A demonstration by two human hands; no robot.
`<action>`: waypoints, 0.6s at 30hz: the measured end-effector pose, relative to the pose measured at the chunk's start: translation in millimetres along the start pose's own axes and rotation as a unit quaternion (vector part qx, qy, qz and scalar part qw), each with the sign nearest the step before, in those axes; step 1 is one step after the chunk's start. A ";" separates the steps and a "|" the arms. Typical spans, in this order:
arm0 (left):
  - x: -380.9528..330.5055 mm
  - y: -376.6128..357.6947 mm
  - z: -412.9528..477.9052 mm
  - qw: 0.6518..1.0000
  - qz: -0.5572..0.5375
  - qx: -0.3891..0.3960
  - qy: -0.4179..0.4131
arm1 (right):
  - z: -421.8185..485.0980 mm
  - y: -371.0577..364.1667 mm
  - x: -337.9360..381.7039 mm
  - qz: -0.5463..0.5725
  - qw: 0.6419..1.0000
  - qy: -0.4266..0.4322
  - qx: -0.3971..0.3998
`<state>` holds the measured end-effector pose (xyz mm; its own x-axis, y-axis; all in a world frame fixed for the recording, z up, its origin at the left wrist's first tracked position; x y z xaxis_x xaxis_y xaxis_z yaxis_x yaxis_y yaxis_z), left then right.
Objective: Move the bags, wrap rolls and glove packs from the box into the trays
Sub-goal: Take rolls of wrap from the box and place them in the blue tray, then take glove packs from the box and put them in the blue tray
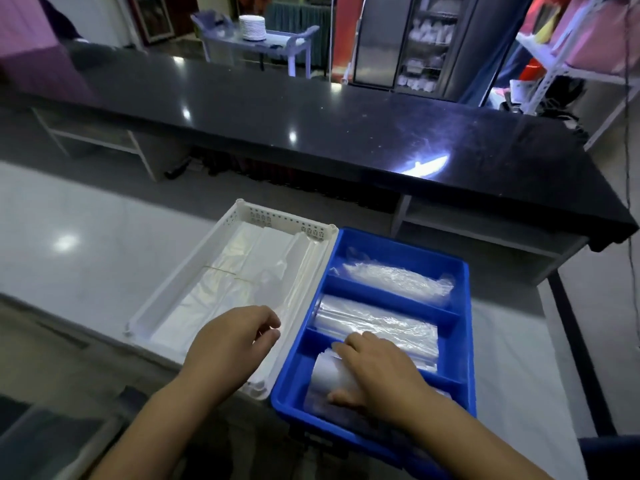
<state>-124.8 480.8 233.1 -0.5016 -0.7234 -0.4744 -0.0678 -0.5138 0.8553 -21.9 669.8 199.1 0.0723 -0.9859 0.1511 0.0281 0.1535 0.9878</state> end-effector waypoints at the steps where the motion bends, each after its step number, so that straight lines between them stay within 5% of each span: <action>1: 2.7 4.2 -4.7 1.000 0.008 -0.010 0.012 | 4.1 4.1 -0.1 0.006 1.000 0.010 -0.006; 18: 118.2 96.0 -160.9 0.949 0.141 -0.136 0.247 | 72.9 0.4 148.7 0.059 0.963 0.259 -0.050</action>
<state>-51.8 271.8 225.6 0.0041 -0.9428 -0.3332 0.2684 -0.3199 0.9086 -83.9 518.3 224.8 0.5671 -0.7999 0.1963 0.0838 0.2931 0.9524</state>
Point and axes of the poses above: each hand's wrist, its own z-axis towards the middle knuckle, its own y-axis out of the back of the hand, x = y × z, the point moved 2 cm from there along z, towards the middle knuckle, and after that the axes turned 12 degrees about -x, right-handed, at the moved point
